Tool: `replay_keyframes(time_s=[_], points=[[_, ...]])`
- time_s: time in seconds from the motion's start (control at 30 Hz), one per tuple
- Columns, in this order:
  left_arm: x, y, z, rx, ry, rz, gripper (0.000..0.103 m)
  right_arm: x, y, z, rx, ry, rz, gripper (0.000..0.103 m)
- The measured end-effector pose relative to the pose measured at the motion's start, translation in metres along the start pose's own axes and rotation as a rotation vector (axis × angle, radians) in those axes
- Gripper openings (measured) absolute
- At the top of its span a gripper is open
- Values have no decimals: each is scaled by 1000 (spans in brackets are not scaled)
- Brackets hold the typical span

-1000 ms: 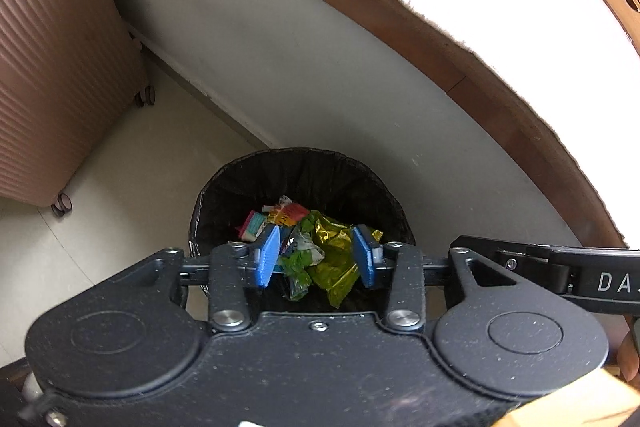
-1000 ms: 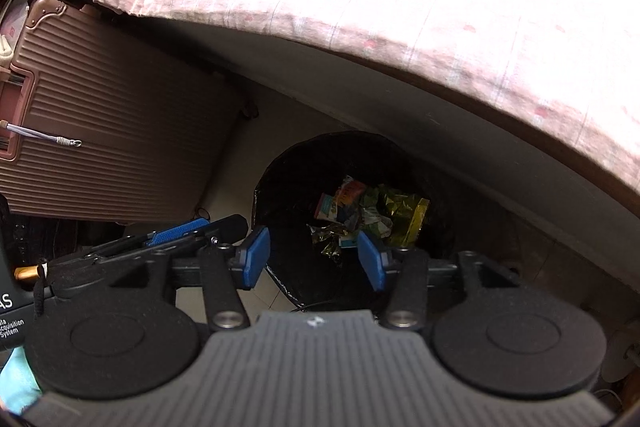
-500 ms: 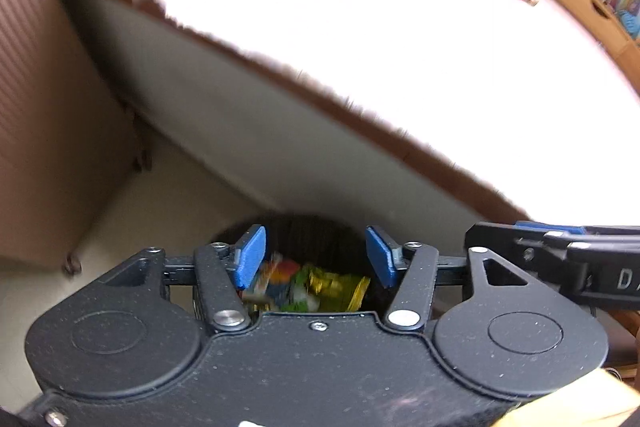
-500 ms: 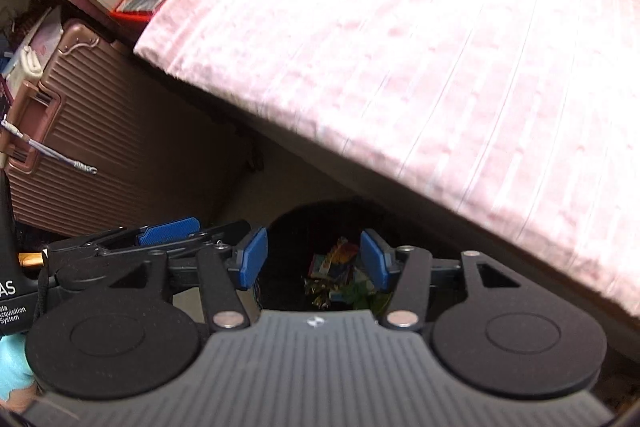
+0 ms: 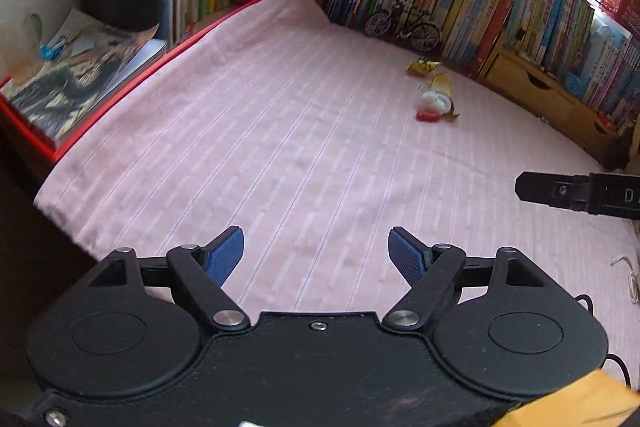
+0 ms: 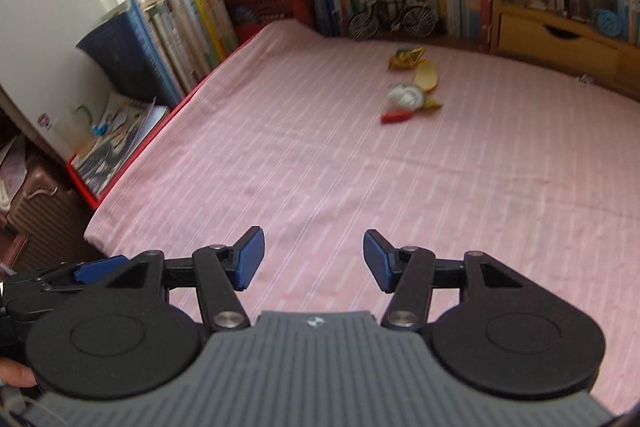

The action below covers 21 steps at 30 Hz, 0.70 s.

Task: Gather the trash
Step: 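Bring both open tools back up over the bed, then grasp the white tissue with the left tool while the right tool grasps the clear wrapper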

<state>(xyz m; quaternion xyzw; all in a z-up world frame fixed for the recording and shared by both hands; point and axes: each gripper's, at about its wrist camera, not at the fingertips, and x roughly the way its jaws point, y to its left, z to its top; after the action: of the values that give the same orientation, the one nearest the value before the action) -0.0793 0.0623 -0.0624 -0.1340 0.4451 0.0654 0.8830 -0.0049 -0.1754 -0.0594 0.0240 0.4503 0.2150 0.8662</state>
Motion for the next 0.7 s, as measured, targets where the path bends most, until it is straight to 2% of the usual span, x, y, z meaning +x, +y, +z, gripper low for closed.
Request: replay_keyframes(time_s=[0.2,0.47,0.63,0.7], points=[[47,-58,54,13,-29,-59,79,7,-58,57,36,-79,-68,69],[148,-129,108,14,-11,-102,77,39,-126,95,62,-57,-135,69],[205,-168,130,56,5,-94,68,60,-160,111,77,-32,-143,69],[225,-179,133,82,19,-92,55,67,-171,117,85,-20,-143,69]])
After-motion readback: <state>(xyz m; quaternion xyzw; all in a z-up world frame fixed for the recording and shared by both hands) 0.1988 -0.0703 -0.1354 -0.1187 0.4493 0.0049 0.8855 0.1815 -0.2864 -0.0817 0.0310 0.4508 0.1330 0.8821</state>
